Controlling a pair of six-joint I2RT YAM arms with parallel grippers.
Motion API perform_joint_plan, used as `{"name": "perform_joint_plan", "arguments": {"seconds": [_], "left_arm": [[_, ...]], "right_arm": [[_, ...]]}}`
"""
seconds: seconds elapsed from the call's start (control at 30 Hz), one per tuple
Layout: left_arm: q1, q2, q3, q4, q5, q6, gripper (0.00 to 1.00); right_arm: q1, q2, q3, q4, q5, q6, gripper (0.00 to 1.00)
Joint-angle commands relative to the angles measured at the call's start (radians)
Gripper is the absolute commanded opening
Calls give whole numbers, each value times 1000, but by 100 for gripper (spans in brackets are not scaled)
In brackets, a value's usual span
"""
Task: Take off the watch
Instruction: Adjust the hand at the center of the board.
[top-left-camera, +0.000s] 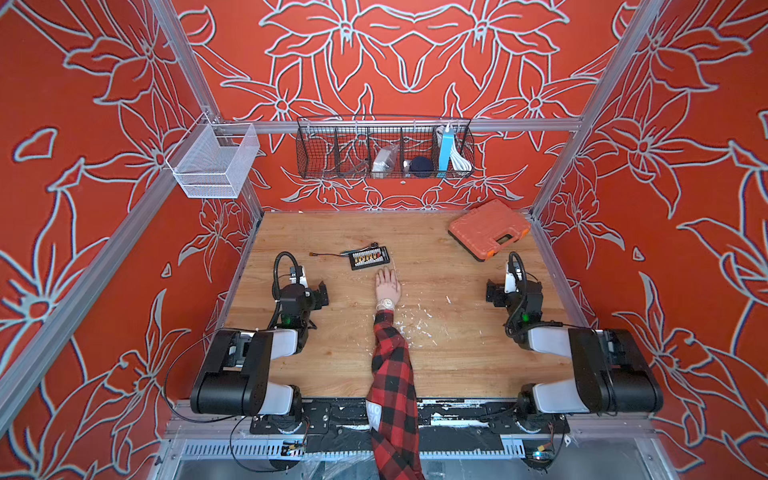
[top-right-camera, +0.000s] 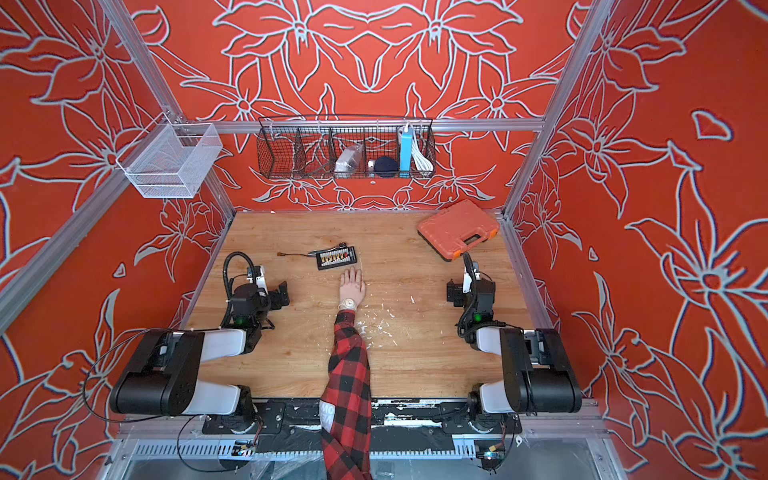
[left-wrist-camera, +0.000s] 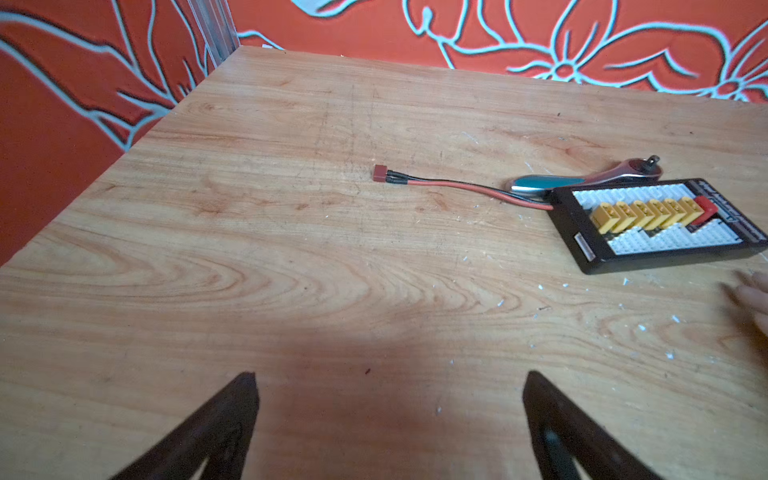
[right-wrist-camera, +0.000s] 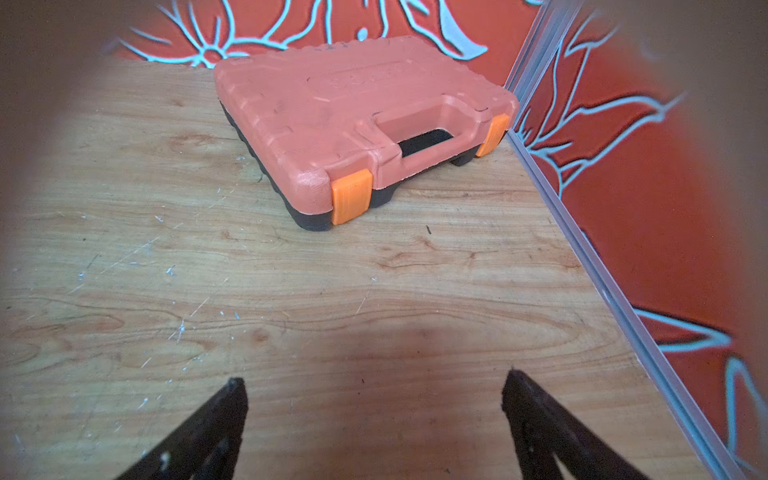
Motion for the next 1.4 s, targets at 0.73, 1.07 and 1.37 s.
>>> {"name": "perform_joint_plan", "arguments": {"seconds": [0.73, 1.07, 1.37], "left_arm": [[-4, -2, 10, 20, 10, 11, 98], [-111, -187, 199, -445, -238, -39, 98], [-235, -255, 440, -866, -226, -305, 98]], "right_arm": [[-21, -6, 17, -10, -38, -3, 98], [-15, -283, 154, -453, 159, 173, 98], [-15, -404, 293, -764, -69, 321, 85]]}}
